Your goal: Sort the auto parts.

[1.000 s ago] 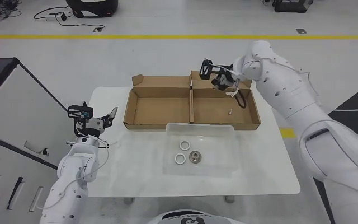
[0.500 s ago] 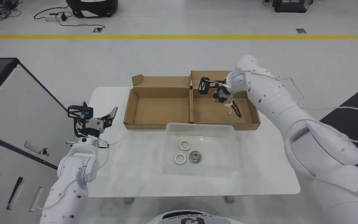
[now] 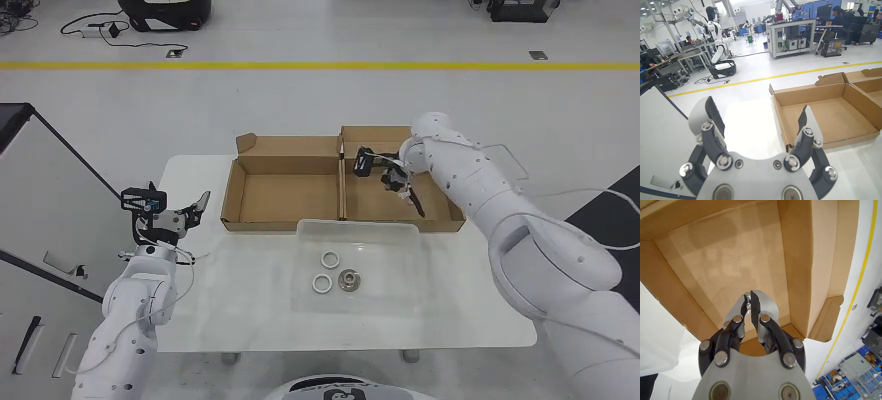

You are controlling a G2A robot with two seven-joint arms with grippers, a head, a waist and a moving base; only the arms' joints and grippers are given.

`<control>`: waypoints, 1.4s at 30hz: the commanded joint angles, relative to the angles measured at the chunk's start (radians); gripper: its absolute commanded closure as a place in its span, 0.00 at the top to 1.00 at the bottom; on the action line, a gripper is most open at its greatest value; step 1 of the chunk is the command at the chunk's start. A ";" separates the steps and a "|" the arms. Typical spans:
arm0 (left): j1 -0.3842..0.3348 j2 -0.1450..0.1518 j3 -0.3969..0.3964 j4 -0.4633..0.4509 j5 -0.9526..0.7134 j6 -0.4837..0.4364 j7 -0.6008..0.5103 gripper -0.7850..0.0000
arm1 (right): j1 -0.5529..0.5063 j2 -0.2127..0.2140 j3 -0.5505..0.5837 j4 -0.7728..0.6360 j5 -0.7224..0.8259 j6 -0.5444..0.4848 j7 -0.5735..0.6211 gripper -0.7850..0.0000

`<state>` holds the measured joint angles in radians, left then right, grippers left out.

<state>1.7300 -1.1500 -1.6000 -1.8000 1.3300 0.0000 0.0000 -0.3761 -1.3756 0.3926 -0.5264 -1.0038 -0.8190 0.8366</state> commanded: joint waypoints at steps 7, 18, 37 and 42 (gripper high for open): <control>0.000 0.000 0.000 0.000 0.000 0.000 0.000 1.00 | -0.009 -0.024 -0.008 0.073 -0.009 -0.004 -0.033 0.00; 0.000 0.000 0.000 0.000 0.000 0.000 0.000 1.00 | -0.024 -0.051 -0.021 0.138 -0.040 -0.001 -0.062 0.00; 0.000 0.000 0.000 0.000 0.000 0.000 0.000 1.00 | -0.030 -0.085 -0.022 0.203 -0.061 -0.004 -0.077 0.28; 0.000 0.000 0.000 0.000 0.000 0.000 0.000 1.00 | -0.031 -0.090 -0.020 0.215 -0.067 -0.001 -0.090 0.39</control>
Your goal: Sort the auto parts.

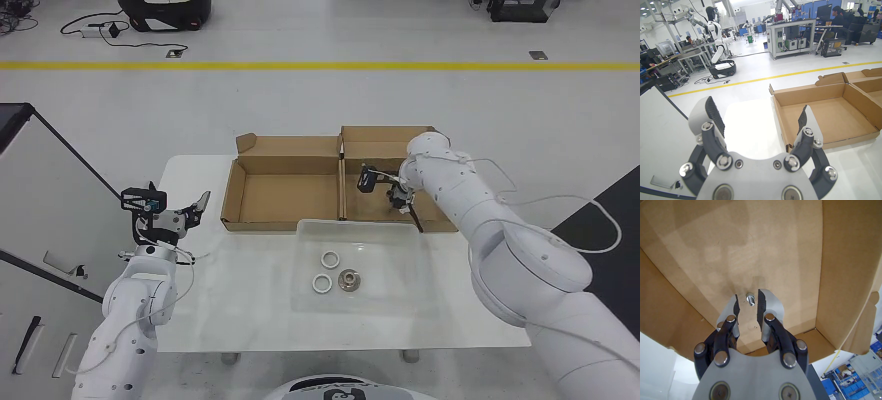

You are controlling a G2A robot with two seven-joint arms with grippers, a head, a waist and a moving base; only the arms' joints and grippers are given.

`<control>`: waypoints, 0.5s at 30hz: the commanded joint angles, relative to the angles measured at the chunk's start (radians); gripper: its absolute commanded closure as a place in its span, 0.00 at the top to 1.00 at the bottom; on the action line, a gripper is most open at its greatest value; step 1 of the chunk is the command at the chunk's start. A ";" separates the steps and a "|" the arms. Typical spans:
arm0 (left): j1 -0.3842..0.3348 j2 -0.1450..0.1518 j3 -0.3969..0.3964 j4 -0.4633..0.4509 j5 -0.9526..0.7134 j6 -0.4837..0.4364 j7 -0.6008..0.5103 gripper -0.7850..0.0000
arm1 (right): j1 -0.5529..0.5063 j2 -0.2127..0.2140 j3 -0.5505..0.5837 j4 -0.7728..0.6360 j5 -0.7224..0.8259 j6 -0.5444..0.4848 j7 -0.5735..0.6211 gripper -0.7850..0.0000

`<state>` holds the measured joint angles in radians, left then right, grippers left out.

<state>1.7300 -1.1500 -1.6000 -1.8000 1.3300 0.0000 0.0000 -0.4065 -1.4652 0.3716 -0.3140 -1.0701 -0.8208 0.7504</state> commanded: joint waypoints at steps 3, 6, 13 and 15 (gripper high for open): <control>0.000 0.000 0.000 0.000 0.000 0.000 0.000 1.00 | 0.001 -0.002 0.002 0.010 -0.006 0.003 -0.020 0.41; 0.000 0.000 0.000 0.000 0.000 0.000 0.000 1.00 | 0.005 -0.002 0.006 0.015 -0.010 0.001 -0.039 0.41; 0.000 0.000 0.000 0.000 0.000 0.000 0.000 1.00 | 0.042 0.005 0.036 0.012 0.018 -0.009 -0.102 0.42; 0.000 0.000 0.000 0.000 0.000 0.000 0.000 1.00 | 0.058 0.010 0.047 0.004 0.029 -0.017 -0.122 0.42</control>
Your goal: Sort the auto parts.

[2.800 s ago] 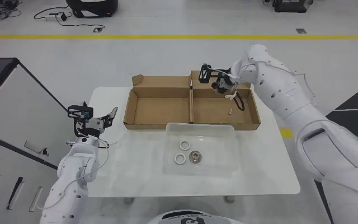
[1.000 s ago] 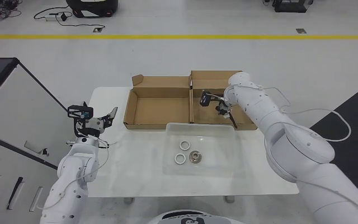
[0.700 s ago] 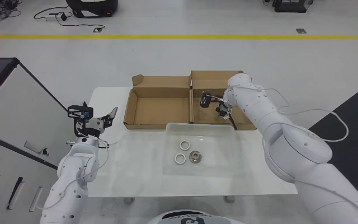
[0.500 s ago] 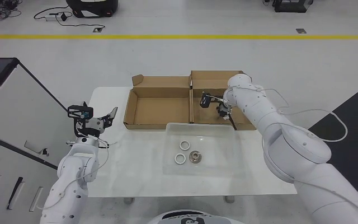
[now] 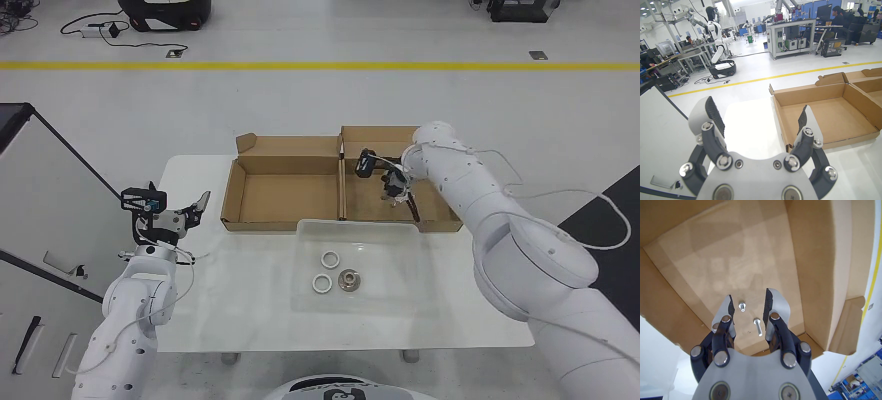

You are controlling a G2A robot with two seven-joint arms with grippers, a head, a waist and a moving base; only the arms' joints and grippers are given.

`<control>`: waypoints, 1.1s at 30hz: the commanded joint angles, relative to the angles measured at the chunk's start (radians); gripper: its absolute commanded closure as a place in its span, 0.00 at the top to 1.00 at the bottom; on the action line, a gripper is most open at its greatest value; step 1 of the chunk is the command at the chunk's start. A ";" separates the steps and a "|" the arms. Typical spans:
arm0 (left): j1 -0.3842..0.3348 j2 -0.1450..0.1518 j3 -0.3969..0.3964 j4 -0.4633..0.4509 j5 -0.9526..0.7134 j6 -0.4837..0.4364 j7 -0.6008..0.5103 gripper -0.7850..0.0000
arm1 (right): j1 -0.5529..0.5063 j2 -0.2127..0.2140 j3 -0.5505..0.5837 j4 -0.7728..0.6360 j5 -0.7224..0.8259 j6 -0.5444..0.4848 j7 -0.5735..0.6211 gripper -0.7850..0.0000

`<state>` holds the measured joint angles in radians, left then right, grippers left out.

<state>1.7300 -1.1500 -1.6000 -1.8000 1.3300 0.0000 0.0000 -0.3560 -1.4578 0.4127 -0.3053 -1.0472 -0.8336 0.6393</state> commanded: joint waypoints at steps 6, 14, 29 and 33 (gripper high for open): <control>0.000 0.000 0.000 0.000 0.000 0.000 0.000 1.00 | 0.043 0.029 0.048 -0.047 0.041 -0.050 -0.081 1.00; 0.000 0.000 0.000 0.000 0.000 0.000 0.000 1.00 | 0.037 0.101 0.136 -0.158 0.112 -0.116 -0.170 1.00; 0.000 0.000 0.000 0.000 0.000 0.000 0.000 1.00 | -0.295 0.382 0.542 -0.789 0.545 -0.175 0.053 1.00; 0.000 0.000 0.000 0.000 0.000 0.000 0.000 1.00 | -0.450 0.459 0.693 -1.006 0.750 -0.101 0.236 1.00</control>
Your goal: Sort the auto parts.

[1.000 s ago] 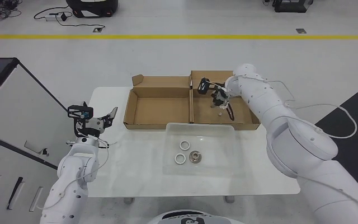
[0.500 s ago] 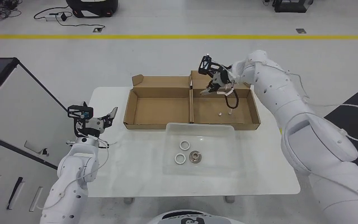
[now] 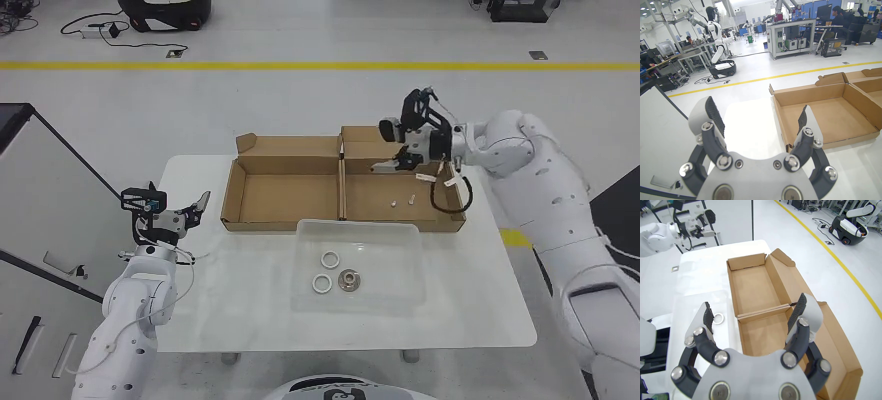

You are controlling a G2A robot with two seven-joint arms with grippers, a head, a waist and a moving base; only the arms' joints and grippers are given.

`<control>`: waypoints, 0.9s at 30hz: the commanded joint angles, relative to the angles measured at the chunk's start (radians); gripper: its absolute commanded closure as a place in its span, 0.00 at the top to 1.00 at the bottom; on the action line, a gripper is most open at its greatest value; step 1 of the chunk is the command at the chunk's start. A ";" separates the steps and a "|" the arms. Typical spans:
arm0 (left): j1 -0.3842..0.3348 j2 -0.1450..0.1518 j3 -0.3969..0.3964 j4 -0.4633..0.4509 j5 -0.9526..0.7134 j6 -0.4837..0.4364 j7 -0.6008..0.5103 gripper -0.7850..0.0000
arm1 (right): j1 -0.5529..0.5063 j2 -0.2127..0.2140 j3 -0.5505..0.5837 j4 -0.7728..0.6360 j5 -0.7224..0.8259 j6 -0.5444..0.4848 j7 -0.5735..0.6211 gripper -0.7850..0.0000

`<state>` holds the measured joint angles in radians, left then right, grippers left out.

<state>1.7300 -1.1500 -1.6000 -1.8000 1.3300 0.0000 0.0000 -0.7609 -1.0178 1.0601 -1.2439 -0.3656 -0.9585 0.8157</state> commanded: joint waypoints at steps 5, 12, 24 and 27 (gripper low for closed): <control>0.000 0.000 0.000 0.000 0.000 0.000 0.000 1.00 | -0.208 0.094 0.188 -0.256 0.283 0.131 0.177 1.00; 0.000 0.000 0.000 0.000 0.000 0.000 0.000 1.00 | -0.370 0.179 0.309 -0.344 0.489 0.168 0.214 1.00; 0.000 0.000 0.000 0.000 0.000 0.000 0.000 1.00 | -0.462 0.272 0.357 -0.316 0.631 0.165 0.211 1.00; 0.000 0.000 0.000 0.000 0.000 0.000 0.000 1.00 | -0.462 0.272 0.357 -0.316 0.631 0.165 0.211 1.00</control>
<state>1.7300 -1.1500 -1.6000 -1.8000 1.3300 0.0000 0.0000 -1.2234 -0.7458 1.4172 -1.5591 0.2661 -0.7935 1.0268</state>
